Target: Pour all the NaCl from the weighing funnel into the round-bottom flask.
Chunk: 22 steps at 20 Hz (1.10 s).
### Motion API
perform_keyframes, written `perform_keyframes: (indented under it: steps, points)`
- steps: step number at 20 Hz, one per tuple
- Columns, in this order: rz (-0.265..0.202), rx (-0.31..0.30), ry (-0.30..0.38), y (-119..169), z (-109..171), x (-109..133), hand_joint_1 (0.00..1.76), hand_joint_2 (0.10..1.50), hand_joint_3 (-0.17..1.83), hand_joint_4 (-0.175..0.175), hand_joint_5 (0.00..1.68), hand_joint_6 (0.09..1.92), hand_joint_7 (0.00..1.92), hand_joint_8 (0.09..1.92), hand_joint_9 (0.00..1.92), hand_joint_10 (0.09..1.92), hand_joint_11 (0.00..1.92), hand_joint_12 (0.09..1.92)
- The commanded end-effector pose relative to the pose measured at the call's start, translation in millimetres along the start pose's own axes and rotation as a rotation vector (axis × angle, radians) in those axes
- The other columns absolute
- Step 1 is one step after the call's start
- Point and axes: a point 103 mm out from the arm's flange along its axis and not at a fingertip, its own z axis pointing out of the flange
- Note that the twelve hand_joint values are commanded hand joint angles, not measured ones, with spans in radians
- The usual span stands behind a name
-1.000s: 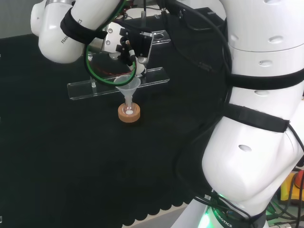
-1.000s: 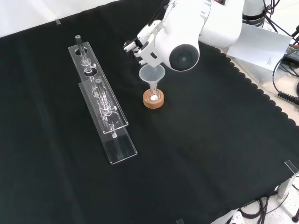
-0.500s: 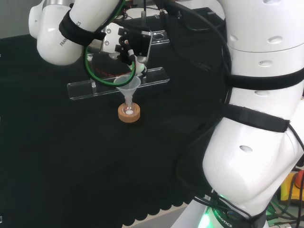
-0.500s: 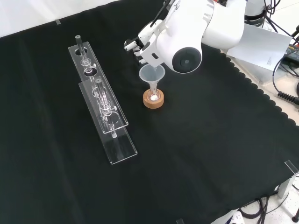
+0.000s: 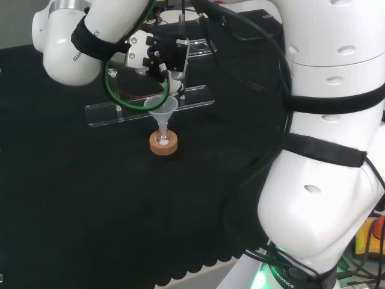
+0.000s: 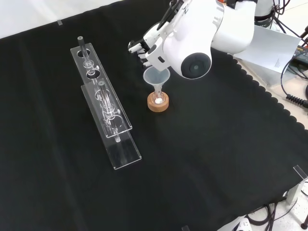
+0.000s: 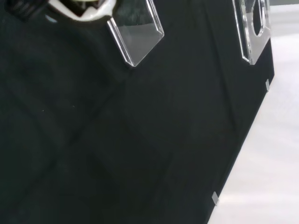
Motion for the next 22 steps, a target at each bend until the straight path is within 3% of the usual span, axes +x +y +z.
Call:
perform_keyframes:
  steps: [1, 22]
  points:
    - [0.007, -0.003, -0.012, 0.7, -2.1, -1.3, 1.07, 0.72, 0.73, 0.175, 1.07, 1.06, 0.91, 0.77, 1.03, 0.51, 0.61, 1.19]
    - [0.022, 0.025, -0.101, 3.1, -8.0, 1.2, 1.07, 0.71, 0.73, 0.175, 1.07, 1.05, 0.91, 0.77, 1.03, 0.51, 0.61, 1.19]
